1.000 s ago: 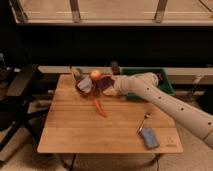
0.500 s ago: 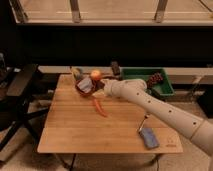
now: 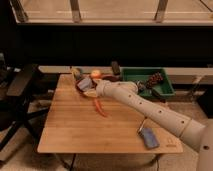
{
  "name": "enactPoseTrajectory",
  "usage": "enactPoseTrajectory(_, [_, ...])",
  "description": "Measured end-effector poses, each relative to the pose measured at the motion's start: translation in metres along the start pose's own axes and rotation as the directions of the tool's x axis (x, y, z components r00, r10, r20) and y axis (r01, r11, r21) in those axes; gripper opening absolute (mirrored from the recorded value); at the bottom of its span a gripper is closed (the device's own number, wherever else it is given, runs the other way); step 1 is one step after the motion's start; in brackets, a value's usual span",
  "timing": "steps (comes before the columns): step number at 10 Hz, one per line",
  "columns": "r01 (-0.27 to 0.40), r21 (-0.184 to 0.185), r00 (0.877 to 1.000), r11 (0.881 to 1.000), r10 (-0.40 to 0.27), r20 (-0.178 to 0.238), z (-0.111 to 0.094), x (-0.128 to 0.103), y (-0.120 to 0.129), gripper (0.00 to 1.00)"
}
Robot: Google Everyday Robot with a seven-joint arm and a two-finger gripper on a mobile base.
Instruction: Place banana in tray
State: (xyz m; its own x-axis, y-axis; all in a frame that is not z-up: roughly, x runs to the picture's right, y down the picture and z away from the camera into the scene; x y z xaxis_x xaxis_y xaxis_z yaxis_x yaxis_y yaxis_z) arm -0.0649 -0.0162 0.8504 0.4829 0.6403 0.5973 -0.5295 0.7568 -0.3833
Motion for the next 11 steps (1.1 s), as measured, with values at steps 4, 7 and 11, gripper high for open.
enactPoseTrajectory(4, [0.002,0.0,1.0,1.0,-0.002,0.0,0.0,0.0,0.0,0.65])
enactPoseTrajectory(7, [-0.012,0.041,0.998,0.999,0.01,0.058,0.02,-0.009,-0.007,0.65])
enactPoseTrajectory(11, [-0.012,0.06,0.987,0.998,0.003,0.161,0.069,-0.042,-0.029,0.65])
